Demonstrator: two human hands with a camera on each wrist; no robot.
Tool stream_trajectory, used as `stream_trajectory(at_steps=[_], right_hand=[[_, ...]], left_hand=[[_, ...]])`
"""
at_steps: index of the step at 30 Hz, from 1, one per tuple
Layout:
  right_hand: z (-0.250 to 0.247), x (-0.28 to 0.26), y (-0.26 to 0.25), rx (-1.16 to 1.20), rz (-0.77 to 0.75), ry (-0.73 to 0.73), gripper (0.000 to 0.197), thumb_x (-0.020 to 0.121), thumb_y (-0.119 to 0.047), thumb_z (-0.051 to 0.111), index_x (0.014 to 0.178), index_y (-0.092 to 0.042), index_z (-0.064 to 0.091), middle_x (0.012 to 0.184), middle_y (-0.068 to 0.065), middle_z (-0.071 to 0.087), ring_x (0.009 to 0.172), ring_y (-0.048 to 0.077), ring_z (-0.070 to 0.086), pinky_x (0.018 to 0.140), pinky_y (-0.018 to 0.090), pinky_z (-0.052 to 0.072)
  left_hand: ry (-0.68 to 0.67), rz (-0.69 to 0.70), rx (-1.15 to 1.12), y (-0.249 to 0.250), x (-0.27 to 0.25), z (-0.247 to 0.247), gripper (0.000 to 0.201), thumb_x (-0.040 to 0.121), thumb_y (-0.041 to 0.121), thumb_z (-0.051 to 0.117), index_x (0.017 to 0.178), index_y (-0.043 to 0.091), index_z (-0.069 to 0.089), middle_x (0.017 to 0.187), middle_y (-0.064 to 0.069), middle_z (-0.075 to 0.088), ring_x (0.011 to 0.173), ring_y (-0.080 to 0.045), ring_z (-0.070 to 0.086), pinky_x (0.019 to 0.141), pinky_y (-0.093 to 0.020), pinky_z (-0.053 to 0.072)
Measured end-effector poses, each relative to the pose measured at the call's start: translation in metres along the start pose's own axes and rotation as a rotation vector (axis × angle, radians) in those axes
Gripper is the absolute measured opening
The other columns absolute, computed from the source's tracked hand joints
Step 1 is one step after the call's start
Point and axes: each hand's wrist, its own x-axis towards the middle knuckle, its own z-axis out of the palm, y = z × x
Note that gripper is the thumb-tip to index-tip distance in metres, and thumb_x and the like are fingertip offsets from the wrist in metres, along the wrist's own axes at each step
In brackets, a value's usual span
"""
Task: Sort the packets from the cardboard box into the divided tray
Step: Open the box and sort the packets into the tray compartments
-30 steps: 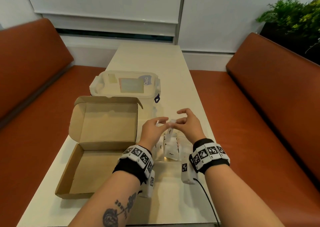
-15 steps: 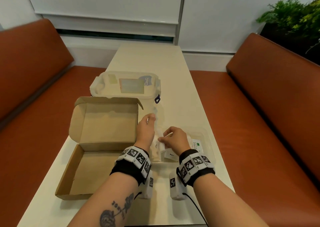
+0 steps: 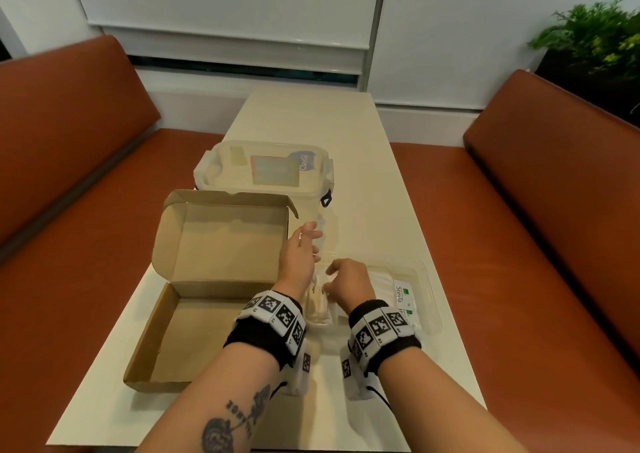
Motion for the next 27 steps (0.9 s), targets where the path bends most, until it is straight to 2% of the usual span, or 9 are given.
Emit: stream_trajectory(at_steps=[3, 7, 10, 12, 14, 16, 20, 23, 27], right_hand=[[0.001, -0.002, 0.005, -0.074, -0.014, -0.077, 0.02, 0.076, -0.002, 0.067, 0.095, -0.006, 0.068, 0.102, 0.011, 0.065, 0.093, 0.022, 0.062, 0.079, 0.027, 0.05], [-0.007, -0.003, 0.006, -0.127, -0.094, -0.057, 0.017, 0.082, -0.01, 0.065, 0.098, -0.007, 0.071, 0.096, 0.01, 0.067, 0.083, 0.021, 0.057, 0.068, 0.024, 0.037], [-0.02, -0.005, 0.004, 0.296, -0.047, 0.062, 0.025, 0.095, -0.016, 0.048, 0.097, -0.004, 0.069, 0.082, 0.009, 0.067, 0.067, 0.019, 0.057, 0.066, 0.03, 0.047], [-0.03, -0.009, 0.003, 0.689, 0.045, -0.03, 0.032, 0.099, -0.024, 0.042, 0.095, -0.003, 0.065, 0.072, 0.009, 0.064, 0.052, 0.016, 0.056, 0.053, 0.028, 0.051], [-0.037, -0.012, 0.004, 0.861, 0.041, -0.146, 0.025, 0.096, -0.024, 0.051, 0.091, -0.004, 0.067, 0.069, 0.009, 0.064, 0.046, 0.015, 0.056, 0.046, 0.023, 0.051], [-0.044, -0.014, 0.006, 0.85, -0.029, -0.176, 0.011, 0.087, -0.012, 0.064, 0.09, -0.003, 0.068, 0.071, 0.009, 0.065, 0.049, 0.012, 0.058, 0.05, 0.019, 0.051], [-0.05, -0.012, 0.013, 0.887, -0.081, -0.195, 0.015, 0.079, -0.009, 0.073, 0.093, -0.007, 0.07, 0.075, 0.0, 0.071, 0.063, 0.009, 0.062, 0.061, 0.019, 0.054], [-0.049, -0.013, 0.012, 0.808, -0.118, -0.233, 0.024, 0.076, -0.005, 0.076, 0.098, -0.005, 0.068, 0.081, 0.001, 0.071, 0.07, 0.008, 0.066, 0.063, 0.022, 0.056], [-0.049, -0.016, 0.005, 0.715, -0.221, -0.233, 0.027, 0.073, 0.004, 0.075, 0.097, -0.003, 0.067, 0.082, 0.002, 0.069, 0.07, 0.009, 0.067, 0.067, 0.022, 0.057]], left_hand=[[-0.035, -0.005, 0.005, 0.001, -0.001, 0.0, 0.04, 0.102, 0.036, 0.031, 0.123, 0.012, 0.056, 0.107, 0.0, 0.062, 0.078, -0.009, 0.05, 0.07, -0.022, 0.047], [-0.078, -0.044, 0.016, 0.004, -0.003, 0.001, 0.051, 0.101, 0.047, 0.023, 0.126, 0.016, 0.055, 0.111, 0.002, 0.063, 0.088, -0.012, 0.053, 0.09, -0.035, 0.045], [-0.094, -0.081, -0.038, 0.008, -0.006, 0.001, 0.059, 0.099, 0.053, 0.016, 0.129, 0.019, 0.055, 0.112, 0.004, 0.064, 0.095, -0.015, 0.054, 0.095, -0.037, 0.042], [-0.096, -0.092, -0.066, 0.011, -0.008, 0.002, 0.063, 0.099, 0.054, 0.012, 0.13, 0.02, 0.055, 0.112, 0.004, 0.065, 0.099, -0.018, 0.054, 0.097, -0.04, 0.043], [-0.097, -0.099, -0.087, 0.013, -0.009, 0.004, 0.065, 0.099, 0.054, 0.01, 0.131, 0.02, 0.054, 0.11, 0.005, 0.066, 0.098, -0.018, 0.054, 0.097, -0.04, 0.042], [-0.098, -0.112, -0.118, 0.014, -0.007, 0.005, 0.065, 0.099, 0.054, 0.01, 0.133, 0.017, 0.052, 0.109, 0.002, 0.066, 0.095, -0.018, 0.054, 0.093, -0.037, 0.044], [-0.095, -0.138, -0.193, 0.013, -0.005, 0.006, 0.064, 0.1, 0.051, 0.013, 0.137, 0.011, 0.047, 0.115, -0.008, 0.063, 0.097, -0.022, 0.055, 0.081, -0.03, 0.05], [-0.086, -0.167, -0.248, 0.012, -0.006, 0.008, 0.065, 0.1, 0.051, 0.012, 0.138, 0.011, 0.045, 0.118, -0.01, 0.062, 0.101, -0.025, 0.055, 0.082, -0.032, 0.05], [-0.046, -0.232, -0.334, 0.014, -0.007, 0.012, 0.065, 0.1, 0.051, 0.012, 0.14, 0.01, 0.04, 0.128, -0.017, 0.058, 0.112, -0.033, 0.054, 0.09, -0.042, 0.048]])
